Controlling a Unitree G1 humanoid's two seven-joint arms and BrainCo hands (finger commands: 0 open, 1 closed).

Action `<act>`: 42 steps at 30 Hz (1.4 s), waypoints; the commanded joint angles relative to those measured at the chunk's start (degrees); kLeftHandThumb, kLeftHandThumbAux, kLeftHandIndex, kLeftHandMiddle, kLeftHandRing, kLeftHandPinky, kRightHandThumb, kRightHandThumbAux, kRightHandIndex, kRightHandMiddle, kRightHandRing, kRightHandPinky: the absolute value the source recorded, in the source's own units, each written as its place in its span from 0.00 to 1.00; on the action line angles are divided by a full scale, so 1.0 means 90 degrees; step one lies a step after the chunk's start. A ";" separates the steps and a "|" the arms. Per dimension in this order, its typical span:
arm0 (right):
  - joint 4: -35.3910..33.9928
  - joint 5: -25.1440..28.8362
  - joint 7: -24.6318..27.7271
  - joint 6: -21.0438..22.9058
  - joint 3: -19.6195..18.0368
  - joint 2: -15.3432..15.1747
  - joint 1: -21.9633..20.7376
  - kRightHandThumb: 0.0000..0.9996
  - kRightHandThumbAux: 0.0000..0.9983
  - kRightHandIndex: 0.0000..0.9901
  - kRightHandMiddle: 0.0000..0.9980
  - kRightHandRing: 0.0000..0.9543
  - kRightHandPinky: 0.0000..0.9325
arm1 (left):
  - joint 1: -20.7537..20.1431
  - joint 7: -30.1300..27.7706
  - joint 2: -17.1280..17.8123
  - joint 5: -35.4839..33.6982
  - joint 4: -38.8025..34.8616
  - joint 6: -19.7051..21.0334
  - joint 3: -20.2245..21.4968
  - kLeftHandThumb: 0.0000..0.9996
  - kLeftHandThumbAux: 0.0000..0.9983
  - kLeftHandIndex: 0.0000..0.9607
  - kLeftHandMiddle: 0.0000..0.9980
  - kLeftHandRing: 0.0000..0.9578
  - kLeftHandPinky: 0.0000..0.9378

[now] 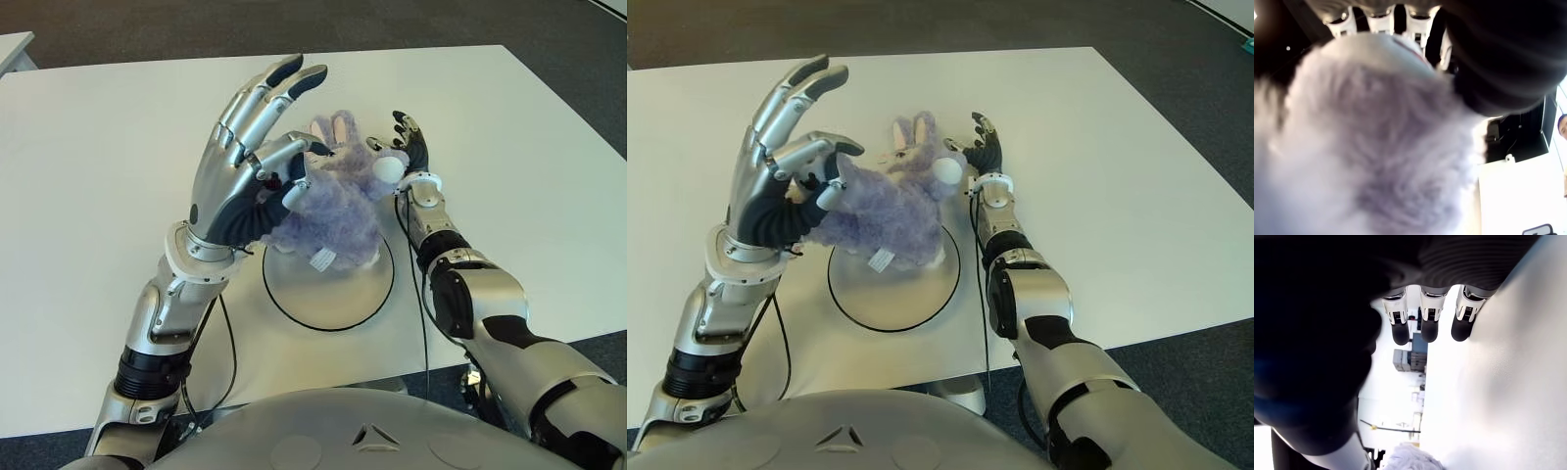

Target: Put the doll into the plate.

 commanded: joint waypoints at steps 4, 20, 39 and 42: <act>0.0250 -0.0162 -0.0195 0.0246 0.0247 0.0198 0.0618 0.34 0.88 0.14 0.04 0.00 0.00 | -0.0710 -0.0132 0.0253 -0.0832 0.0808 -0.0403 0.0210 0.68 0.73 0.41 0.17 0.21 0.05; 0.0559 0.0196 0.0134 0.0457 -0.0116 0.0190 0.0577 0.37 0.85 0.11 0.04 0.00 0.05 | 0.0022 0.0487 -0.1078 -0.1328 0.0415 -0.0334 0.0467 0.68 0.72 0.42 0.29 0.27 0.21; 0.0538 0.0171 0.0177 0.0341 -0.0192 0.0223 0.0578 0.35 0.86 0.12 0.03 0.00 0.06 | 0.0725 0.0768 -0.0958 -0.3109 0.0328 -0.0652 0.3314 0.68 0.71 0.42 0.29 0.30 0.33; 0.0539 0.0163 0.0178 0.0341 -0.0202 0.0224 0.0578 0.35 0.86 0.12 0.03 0.00 0.06 | 0.0715 0.0737 -0.0976 -0.3118 0.0334 -0.0667 0.3332 0.68 0.71 0.42 0.29 0.30 0.33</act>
